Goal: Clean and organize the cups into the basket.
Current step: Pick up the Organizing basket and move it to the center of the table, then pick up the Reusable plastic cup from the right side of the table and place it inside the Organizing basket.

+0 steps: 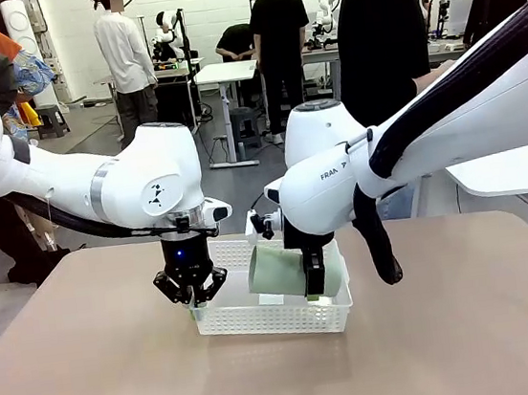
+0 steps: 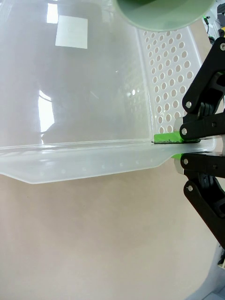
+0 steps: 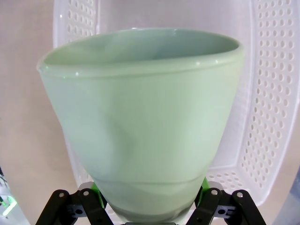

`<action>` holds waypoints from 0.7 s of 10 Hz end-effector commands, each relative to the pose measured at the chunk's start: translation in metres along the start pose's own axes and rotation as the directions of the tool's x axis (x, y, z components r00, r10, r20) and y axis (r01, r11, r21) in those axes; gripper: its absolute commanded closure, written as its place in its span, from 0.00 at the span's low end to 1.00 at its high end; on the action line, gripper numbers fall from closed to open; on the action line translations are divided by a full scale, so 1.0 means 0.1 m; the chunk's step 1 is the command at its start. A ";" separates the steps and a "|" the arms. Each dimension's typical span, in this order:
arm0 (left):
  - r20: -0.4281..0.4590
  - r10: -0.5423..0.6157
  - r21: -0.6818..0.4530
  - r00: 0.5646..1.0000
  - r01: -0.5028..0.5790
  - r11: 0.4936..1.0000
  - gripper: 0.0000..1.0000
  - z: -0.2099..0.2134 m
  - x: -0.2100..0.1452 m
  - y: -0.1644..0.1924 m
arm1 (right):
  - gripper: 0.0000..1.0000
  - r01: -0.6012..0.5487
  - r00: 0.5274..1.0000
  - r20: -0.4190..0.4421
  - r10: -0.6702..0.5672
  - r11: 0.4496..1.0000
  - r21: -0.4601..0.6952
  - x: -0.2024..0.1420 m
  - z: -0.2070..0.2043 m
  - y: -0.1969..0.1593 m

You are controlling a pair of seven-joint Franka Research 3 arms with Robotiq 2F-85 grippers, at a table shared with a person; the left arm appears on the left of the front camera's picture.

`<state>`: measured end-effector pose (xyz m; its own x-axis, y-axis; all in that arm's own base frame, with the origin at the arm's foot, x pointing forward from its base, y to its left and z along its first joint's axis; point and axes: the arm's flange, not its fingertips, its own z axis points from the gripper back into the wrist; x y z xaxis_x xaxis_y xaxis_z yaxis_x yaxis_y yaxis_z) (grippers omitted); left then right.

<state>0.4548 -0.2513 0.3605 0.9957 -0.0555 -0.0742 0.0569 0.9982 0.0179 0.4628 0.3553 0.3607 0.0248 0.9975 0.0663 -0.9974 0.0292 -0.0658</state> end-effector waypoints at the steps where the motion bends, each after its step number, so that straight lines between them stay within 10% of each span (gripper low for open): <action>1: 0.001 -0.005 0.002 1.000 0.005 1.000 1.00 0.00 -0.01 0.00 | 0.19 0.058 0.998 0.022 -0.058 0.998 0.019 -0.02 -0.10 -0.01; 7: 0.001 -0.005 0.002 1.000 0.005 1.000 1.00 0.00 -0.01 0.00 | 0.19 0.085 0.996 0.035 -0.088 0.993 0.078 -0.09 -0.27 -0.01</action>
<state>0.4549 -0.2517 0.3608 0.9957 -0.0559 -0.0733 0.0573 0.9982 0.0174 0.4683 0.3494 0.3340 0.0995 0.9920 0.0776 -0.9950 0.0994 0.0057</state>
